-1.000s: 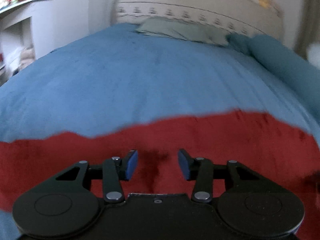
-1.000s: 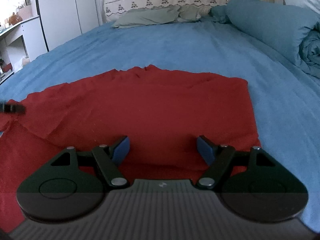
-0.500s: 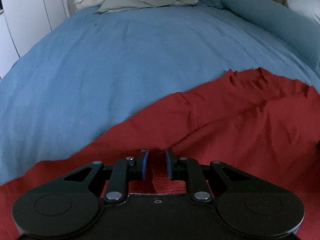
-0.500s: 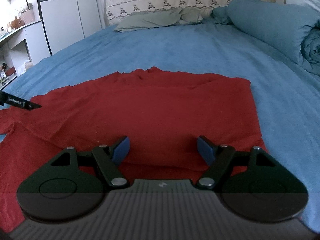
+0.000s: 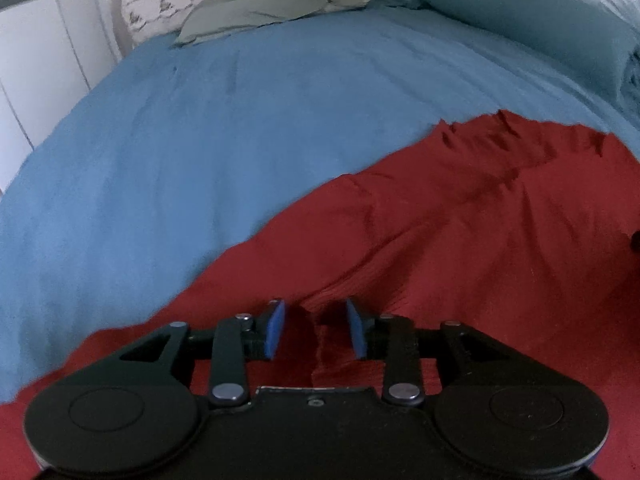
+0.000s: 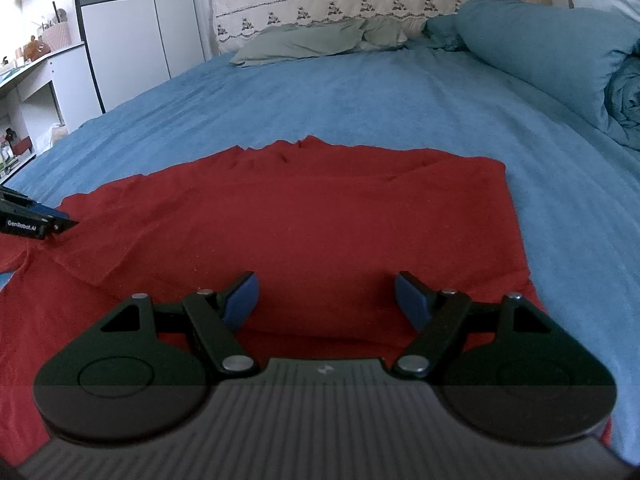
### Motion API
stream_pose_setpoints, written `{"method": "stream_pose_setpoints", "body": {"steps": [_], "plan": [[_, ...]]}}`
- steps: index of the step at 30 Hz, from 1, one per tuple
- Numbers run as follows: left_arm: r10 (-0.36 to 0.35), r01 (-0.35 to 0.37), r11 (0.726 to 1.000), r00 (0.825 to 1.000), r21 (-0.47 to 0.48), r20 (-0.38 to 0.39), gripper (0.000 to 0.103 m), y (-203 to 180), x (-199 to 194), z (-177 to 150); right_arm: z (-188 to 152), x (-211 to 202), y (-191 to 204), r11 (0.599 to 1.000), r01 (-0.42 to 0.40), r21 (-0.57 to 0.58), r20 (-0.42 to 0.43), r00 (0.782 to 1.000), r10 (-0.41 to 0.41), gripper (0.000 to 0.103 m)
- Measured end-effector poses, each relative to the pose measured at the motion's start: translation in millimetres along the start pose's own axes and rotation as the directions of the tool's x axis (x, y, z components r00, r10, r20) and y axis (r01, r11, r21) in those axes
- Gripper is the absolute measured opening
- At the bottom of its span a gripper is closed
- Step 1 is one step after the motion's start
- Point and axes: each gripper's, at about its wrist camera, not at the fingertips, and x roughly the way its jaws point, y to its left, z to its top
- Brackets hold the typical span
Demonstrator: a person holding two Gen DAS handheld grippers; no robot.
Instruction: Fold small clothes
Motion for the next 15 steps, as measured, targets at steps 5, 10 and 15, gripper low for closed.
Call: {"method": "stream_pose_setpoints", "body": {"steps": [5, 10, 15], "plan": [[-0.049, 0.049, 0.999, 0.999, -0.003, 0.001, 0.008, -3, -5, -1, 0, 0, 0, 1.0, 0.001, 0.0, 0.001, 1.0, -0.001, 0.092], [0.022, -0.02, 1.0, 0.996, -0.02, 0.089, 0.007, -1, -15, 3, 0, 0, 0, 1.0, -0.003, 0.003, 0.003, 1.0, 0.003, 0.092], [0.059, -0.053, 0.996, 0.995, -0.073, 0.081, 0.008, 4, -4, 5, 0, -1, 1, 1.0, -0.002, 0.01, 0.004, 1.0, 0.002, 0.092]]}}
